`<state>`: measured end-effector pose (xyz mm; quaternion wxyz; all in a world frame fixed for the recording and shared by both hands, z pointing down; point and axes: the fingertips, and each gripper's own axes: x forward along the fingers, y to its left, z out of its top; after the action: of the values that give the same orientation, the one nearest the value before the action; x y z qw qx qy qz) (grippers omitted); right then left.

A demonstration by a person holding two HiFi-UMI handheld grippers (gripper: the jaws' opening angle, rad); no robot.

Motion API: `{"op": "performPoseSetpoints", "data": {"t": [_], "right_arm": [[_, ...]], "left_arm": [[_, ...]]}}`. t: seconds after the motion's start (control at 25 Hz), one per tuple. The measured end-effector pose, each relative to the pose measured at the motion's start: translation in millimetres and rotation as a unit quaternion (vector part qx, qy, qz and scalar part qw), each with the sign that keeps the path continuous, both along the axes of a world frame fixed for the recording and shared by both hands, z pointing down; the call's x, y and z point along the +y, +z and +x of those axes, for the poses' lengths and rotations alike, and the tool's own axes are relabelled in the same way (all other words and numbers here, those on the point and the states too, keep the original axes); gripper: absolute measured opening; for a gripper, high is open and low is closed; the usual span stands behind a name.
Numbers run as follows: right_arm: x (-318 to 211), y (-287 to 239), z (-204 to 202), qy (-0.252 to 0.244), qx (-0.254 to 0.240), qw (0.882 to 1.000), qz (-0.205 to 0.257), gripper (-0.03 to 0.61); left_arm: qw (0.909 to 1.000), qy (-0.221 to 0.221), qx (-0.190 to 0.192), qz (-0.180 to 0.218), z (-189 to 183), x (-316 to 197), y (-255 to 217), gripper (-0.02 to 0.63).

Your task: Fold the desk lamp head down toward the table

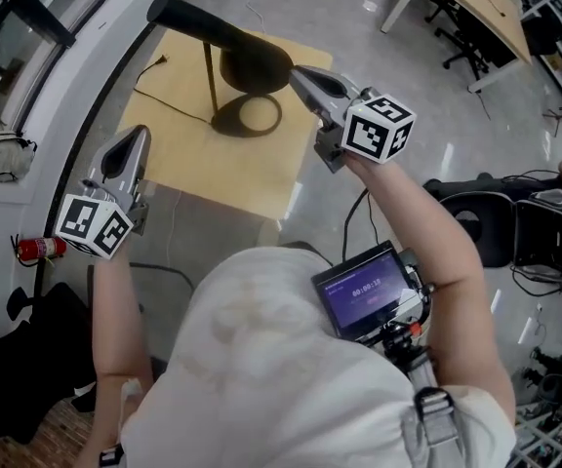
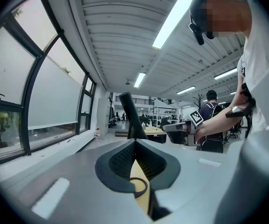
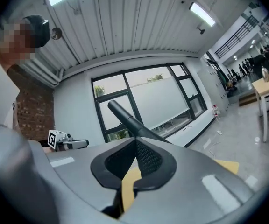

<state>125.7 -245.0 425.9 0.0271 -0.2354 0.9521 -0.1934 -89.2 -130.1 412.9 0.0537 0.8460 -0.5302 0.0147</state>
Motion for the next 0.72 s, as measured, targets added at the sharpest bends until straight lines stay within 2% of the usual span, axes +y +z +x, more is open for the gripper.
{"op": "performPoseSetpoints", "data": {"t": [0.32,0.72], "right_arm": [[76,-1,-24,-0.033,0.003,0.998,0.044,0.011],[136,15,-25,-0.023,0.003,1.0,-0.004,0.012]], "left_arm": [[0.9997,0.004,0.02,-0.01,17,39,29,0.002],[0.9986,0.024,0.041,-0.024,51,82,22,0.002]]}}
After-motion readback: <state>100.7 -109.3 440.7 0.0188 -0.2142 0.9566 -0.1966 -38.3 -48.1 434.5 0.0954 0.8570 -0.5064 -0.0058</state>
